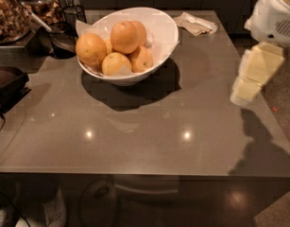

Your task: Pick orange from white bowl

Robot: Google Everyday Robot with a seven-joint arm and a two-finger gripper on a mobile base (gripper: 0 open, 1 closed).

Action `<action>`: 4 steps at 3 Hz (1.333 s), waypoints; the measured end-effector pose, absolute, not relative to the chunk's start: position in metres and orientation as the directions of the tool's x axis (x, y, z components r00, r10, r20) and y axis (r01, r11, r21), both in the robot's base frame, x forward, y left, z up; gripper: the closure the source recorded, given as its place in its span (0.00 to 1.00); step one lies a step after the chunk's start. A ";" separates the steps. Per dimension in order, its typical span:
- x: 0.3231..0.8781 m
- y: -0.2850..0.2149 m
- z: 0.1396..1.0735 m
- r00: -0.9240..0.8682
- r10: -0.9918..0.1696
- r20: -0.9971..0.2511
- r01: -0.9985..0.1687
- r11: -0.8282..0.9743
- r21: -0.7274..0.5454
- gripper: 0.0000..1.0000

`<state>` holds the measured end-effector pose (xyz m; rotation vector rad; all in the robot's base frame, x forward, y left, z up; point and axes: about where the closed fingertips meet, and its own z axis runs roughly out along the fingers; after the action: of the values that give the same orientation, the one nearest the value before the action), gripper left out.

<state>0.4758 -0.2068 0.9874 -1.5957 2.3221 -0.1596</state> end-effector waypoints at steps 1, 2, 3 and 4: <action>0.511 -0.195 0.988 -0.449 -0.877 -0.169 -0.842 0.479 -0.248 0.00; 0.518 -0.187 0.991 -0.513 -0.835 -0.198 -0.800 0.549 -0.241 0.00; 0.523 -0.180 0.989 -0.482 -0.842 -0.240 -0.815 0.532 -0.229 0.00; 0.552 -0.121 0.985 -0.432 -0.868 -0.245 -0.856 0.480 -0.191 0.00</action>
Offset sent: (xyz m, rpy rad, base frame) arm 0.0325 0.0104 0.0010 -0.0169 0.0289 -0.1140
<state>0.5523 -0.1208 0.9849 -1.4595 2.4219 -0.0547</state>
